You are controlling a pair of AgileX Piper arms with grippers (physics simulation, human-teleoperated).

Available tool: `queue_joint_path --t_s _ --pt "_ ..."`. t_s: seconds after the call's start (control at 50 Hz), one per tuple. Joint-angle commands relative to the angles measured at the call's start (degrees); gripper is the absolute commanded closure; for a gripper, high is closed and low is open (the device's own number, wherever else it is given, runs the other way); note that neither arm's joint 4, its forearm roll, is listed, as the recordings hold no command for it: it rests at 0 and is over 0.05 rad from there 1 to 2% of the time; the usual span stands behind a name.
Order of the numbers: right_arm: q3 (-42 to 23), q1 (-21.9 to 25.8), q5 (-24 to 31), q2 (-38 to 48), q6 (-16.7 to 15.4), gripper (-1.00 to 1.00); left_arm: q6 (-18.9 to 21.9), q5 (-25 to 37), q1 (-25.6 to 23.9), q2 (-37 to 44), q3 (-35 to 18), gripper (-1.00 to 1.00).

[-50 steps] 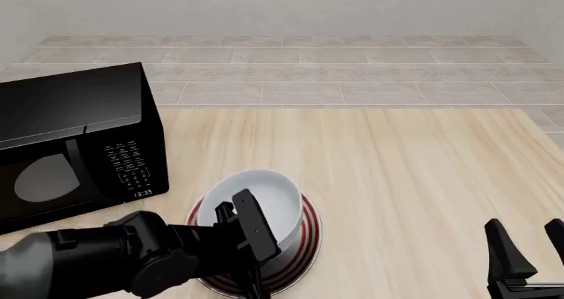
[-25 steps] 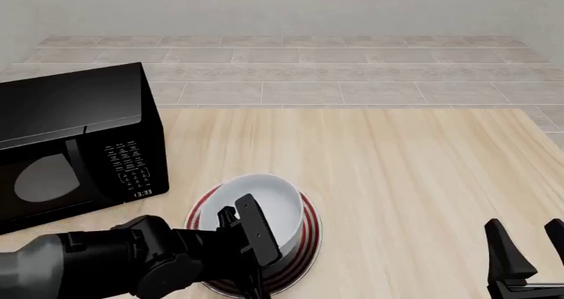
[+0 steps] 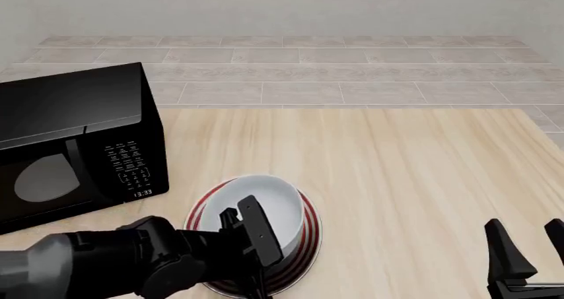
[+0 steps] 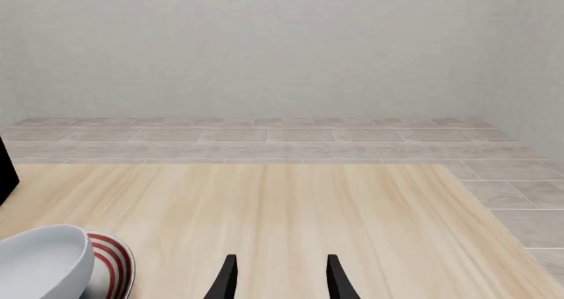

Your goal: Pick up the white bowl and put it on the plate.

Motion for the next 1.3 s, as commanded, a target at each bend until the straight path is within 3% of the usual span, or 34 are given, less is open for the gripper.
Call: queue_joint_path --t_s 0.02,0.12,0.14,0.74,1.3 --pt "0.0 0.0 0.3 -0.3 0.0 -1.00 -0.2 -0.5 0.2 0.4 -0.1 1.00" --pt "0.0 0.0 0.3 -0.3 0.0 -1.00 -0.4 -0.5 -0.1 0.2 -0.1 1.00" --pt "0.0 0.0 0.3 -0.3 0.0 -1.00 -0.4 -0.6 0.3 0.5 -0.2 -1.00" --pt "0.0 0.0 0.3 -0.3 0.0 -1.00 -0.2 0.5 -0.4 -0.4 0.3 -1.00" --pt "0.0 0.0 0.3 -0.3 0.0 -1.00 3.2 7.4 1.9 -11.9 2.4 -1.00"
